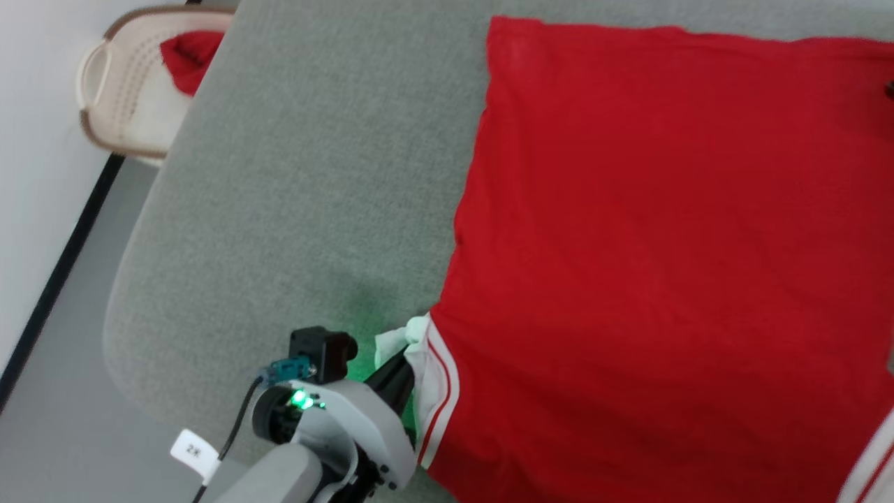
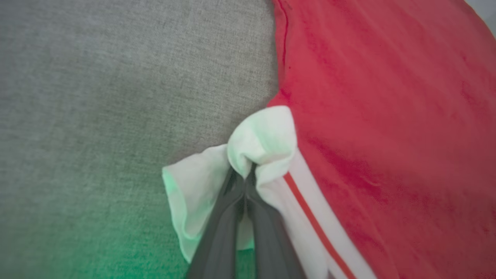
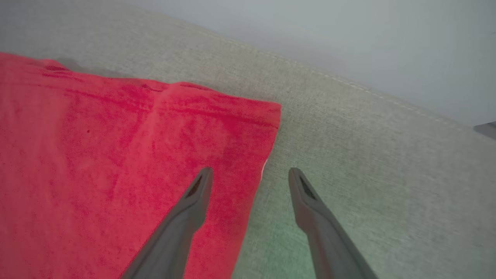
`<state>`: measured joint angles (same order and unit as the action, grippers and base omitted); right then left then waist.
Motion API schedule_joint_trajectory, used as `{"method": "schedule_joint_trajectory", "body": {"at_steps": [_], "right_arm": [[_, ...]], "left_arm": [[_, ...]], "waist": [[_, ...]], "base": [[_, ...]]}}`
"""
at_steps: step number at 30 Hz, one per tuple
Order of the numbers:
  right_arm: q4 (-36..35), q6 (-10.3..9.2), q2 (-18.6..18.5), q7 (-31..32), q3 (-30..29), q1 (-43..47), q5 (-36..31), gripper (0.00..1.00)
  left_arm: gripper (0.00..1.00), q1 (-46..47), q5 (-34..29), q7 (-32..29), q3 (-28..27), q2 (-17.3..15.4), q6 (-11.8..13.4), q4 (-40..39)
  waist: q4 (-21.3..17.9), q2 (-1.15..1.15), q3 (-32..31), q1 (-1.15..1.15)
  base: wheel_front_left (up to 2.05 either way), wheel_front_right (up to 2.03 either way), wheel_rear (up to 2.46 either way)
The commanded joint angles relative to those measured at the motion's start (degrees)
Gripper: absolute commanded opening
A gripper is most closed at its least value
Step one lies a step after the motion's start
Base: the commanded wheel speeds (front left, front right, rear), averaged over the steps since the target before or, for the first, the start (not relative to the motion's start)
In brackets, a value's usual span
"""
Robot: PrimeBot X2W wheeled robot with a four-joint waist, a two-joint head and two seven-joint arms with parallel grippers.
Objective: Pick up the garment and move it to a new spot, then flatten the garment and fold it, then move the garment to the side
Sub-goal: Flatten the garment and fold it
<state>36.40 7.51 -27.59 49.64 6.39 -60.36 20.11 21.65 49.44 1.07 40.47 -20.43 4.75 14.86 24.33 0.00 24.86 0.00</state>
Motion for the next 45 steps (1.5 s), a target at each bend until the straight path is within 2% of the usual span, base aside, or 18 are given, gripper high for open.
{"method": "schedule_joint_trajectory", "body": {"at_steps": [1,3,9,10,11,19,25,29,36,41,45], "right_arm": [[2.82,-0.04,0.93,2.13,-1.73,-1.79,-1.67,1.0],[4.51,-0.04,1.5,3.3,-3.09,-2.69,-2.69,1.0],[13.08,-0.04,4.78,10.37,-9.49,-4.05,-11.51,1.0],[13.55,-0.03,5.52,11.09,-9.76,-4.01,-13.07,0.4],[13.72,0.0,6.02,11.49,-10.08,-4.24,-14.09,0.0],[12.36,-0.01,7.18,12.58,-13.38,-4.86,-20.02,0.0],[11.06,-0.01,8.81,10.78,-14.94,-5.41,-20.06,0.0],[10.26,0.0,10.23,9.78,-13.56,-5.07,-18.17,0.0],[5.26,-0.01,10.32,8.96,-7.99,-1.73,-8.59,0.0],[-2.63,-0.02,7.57,9.53,-3.3,5.18,-0.25,0.0],[-10.24,-0.02,5.01,10.46,-2.46,12.51,5.58,0.0]], "left_arm": [[0.0,1.16,-0.14,-0.33,0.81,1.49,-0.37,2.17],[0.0,1.65,-0.14,-0.28,0.96,1.96,-0.63,2.83],[0.0,3.45,0.18,0.66,1.43,4.02,-2.06,6.85],[0.0,3.62,0.24,0.8,1.44,4.17,-2.26,7.47],[0.0,3.76,0.29,0.96,1.45,4.31,-2.39,8.0],[0.0,4.47,1.0,2.06,1.19,5.1,-3.34,11.62],[0.0,4.78,0.9,2.64,0.86,4.61,-3.56,13.11],[0.0,4.41,0.93,3.15,0.03,3.22,-2.85,13.29],[0.0,2.7,1.65,3.32,-1.65,-0.07,-0.98,11.94],[0.0,1.28,1.82,3.0,-2.37,-2.03,0.15,9.71],[0.0,0.24,1.96,2.49,-2.69,-3.38,1.31,7.6]], "waist": [[3.49,0.0,3.97,0.0],[3.82,0.0,4.42,0.0],[5.04,0.0,5.94,0.0],[5.13,0.0,6.02,0.0],[5.2,0.0,6.08,0.0],[4.81,0.0,5.47,0.0],[3.02,0.0,3.79,0.0],[0.6,0.0,1.6,0.0],[-5.37,0.0,-2.48,0.0],[-9.66,0.0,-4.75,0.0],[-12.62,0.0,-6.16,0.0]], "base": [[0.0,0.0,0.0],[0.0,0.0,0.0],[0.0,0.0,0.0],[0.0,0.0,0.0],[0.0,0.0,0.0],[0.0,0.0,0.0],[0.0,0.0,0.0],[0.0,0.0,0.0],[0.0,0.0,0.0],[0.0,0.0,0.0],[0.0,0.0,0.0]]}}
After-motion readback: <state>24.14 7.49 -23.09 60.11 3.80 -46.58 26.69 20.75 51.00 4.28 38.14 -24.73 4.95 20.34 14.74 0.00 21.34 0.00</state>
